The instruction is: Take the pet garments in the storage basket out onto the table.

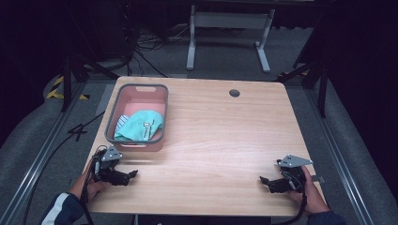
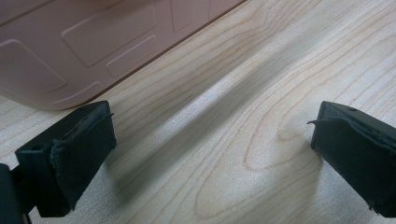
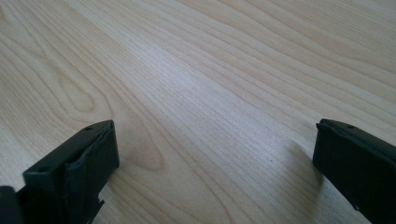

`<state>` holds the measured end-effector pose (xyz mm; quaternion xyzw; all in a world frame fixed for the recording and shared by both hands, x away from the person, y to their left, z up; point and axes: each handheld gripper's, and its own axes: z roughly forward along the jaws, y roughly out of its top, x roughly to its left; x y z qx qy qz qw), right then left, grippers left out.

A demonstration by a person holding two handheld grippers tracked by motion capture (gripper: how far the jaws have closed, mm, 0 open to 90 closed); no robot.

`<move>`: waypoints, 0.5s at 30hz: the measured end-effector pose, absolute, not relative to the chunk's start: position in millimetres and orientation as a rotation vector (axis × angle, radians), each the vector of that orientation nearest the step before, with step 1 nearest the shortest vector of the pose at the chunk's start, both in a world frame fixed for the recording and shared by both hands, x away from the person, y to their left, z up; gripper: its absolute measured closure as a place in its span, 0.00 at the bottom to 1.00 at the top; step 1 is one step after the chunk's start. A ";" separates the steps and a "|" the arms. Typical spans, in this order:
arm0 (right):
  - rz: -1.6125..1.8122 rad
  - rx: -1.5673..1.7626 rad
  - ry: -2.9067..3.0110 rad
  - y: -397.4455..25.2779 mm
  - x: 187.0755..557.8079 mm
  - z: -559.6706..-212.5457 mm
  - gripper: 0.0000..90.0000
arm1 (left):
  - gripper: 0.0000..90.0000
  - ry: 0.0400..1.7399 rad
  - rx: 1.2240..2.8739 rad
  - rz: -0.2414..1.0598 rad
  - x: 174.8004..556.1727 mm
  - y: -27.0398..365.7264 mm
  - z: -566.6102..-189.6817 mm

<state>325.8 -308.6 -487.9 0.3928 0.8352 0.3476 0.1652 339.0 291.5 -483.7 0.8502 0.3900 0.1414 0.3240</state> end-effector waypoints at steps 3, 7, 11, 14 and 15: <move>0.991 1.122 2.381 -308.3 326.0 -488.0 0.01 | 0.00 1.016 2.236 0.370 339.8 291.9 -483.4; 0.998 1.122 2.378 -308.0 324.7 -487.9 0.02 | 0.00 1.016 2.236 0.370 339.9 291.8 -483.5; 0.998 1.122 2.379 -308.2 324.8 -487.8 0.02 | 0.00 1.016 2.236 0.370 339.8 291.8 -483.5; 1.000 1.113 2.388 -308.5 325.9 -487.9 0.02 | 0.00 1.002 2.245 0.387 338.3 292.5 -482.9; 1.000 1.113 2.388 -308.5 325.9 -487.9 0.02 | 0.00 1.012 2.235 0.378 336.9 292.1 -483.4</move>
